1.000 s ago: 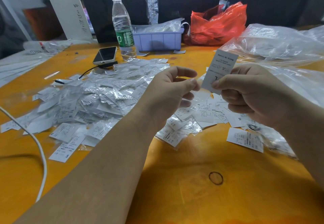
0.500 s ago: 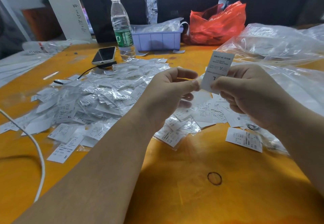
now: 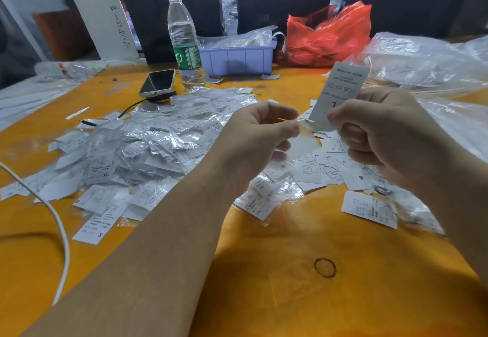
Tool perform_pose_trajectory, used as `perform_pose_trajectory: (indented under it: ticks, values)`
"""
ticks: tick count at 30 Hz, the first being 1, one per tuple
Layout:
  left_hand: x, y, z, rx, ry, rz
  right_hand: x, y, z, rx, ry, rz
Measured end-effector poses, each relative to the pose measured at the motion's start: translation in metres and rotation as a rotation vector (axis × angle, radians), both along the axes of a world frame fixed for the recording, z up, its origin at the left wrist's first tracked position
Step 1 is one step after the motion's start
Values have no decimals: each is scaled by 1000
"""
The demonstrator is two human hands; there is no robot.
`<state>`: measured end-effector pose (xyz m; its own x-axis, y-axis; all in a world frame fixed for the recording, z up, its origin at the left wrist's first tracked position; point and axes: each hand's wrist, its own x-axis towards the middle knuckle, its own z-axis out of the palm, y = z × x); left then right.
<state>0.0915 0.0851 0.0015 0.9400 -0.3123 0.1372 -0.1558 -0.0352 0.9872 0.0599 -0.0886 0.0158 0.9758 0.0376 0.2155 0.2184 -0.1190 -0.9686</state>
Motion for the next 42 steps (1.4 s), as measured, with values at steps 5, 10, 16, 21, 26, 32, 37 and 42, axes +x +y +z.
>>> perform_pose_trajectory:
  ticks: [5,10,16,21,26,32,37,42]
  values:
    - [1,0,0,-15,-1,-8,0,-1,-2,-44,17,-3]
    - [0,1,0,-31,7,-26,0,-2,-2,-57,27,-28]
    - [0,1,2,-36,17,-33,1,-2,-2,-59,75,-19]
    - [0,1,2,-42,26,-36,4,-6,-3,3,136,46]
    - [0,1,2,-66,40,-50,6,-8,-4,72,202,123]
    - [1,2,2,-100,50,-53,5,-10,-2,156,301,216]
    - [2,2,1,-110,57,-41,7,-15,-2,187,357,280]
    - [2,2,2,-124,70,-59,7,-15,-4,181,390,333]
